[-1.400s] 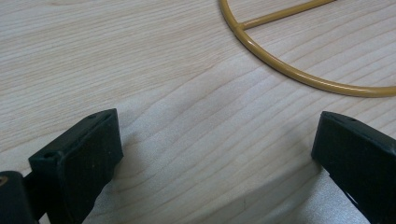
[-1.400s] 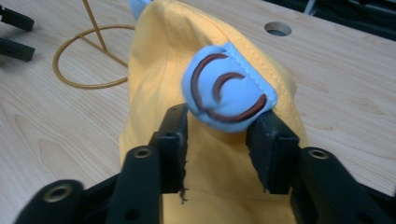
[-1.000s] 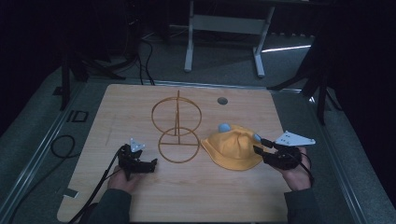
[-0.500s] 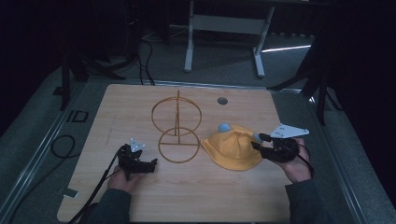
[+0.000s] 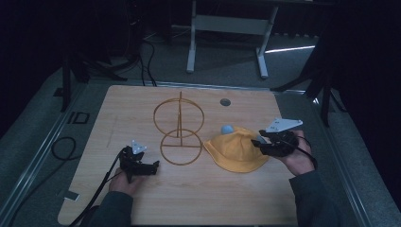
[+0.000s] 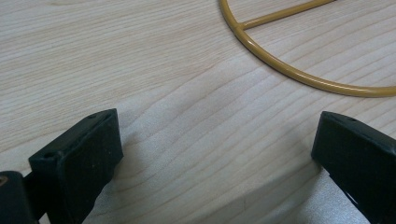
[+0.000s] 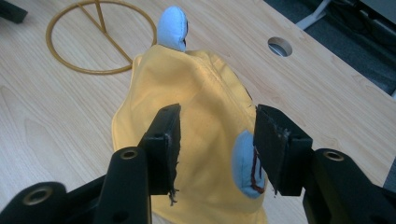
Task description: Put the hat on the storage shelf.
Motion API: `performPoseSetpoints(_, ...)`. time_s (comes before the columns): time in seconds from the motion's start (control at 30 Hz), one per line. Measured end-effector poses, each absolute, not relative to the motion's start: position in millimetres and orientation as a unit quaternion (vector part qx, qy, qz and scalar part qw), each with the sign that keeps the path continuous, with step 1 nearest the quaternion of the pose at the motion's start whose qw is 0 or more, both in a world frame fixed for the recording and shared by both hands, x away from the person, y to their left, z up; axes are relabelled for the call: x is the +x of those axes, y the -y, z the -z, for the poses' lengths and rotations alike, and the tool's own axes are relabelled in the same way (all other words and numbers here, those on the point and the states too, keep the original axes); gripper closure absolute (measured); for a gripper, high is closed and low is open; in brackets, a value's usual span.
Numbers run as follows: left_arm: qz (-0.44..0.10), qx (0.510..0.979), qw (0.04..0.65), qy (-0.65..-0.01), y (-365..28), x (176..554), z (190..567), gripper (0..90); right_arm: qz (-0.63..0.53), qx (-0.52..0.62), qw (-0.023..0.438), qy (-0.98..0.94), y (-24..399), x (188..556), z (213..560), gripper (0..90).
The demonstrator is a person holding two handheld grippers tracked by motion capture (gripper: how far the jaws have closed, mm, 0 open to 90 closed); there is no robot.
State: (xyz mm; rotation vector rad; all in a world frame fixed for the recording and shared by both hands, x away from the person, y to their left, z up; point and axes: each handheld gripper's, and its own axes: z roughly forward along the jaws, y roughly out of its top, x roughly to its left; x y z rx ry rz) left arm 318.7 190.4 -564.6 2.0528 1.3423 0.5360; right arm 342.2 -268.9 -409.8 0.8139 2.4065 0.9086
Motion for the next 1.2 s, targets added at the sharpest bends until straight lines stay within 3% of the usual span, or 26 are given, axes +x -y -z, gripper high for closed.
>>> performPoseSetpoints(0.6,-0.204,0.776,0.312,-0.509,-190,319,565,1.9,-0.265,0.266,0.214,-0.902,253,368,400,52.7)
performPoseSetpoints(1.2,-0.204,0.776,0.312,-0.509,-190,319,565,1.9,-0.193,0.23,0.176,-0.937,232,391,397,50.9)
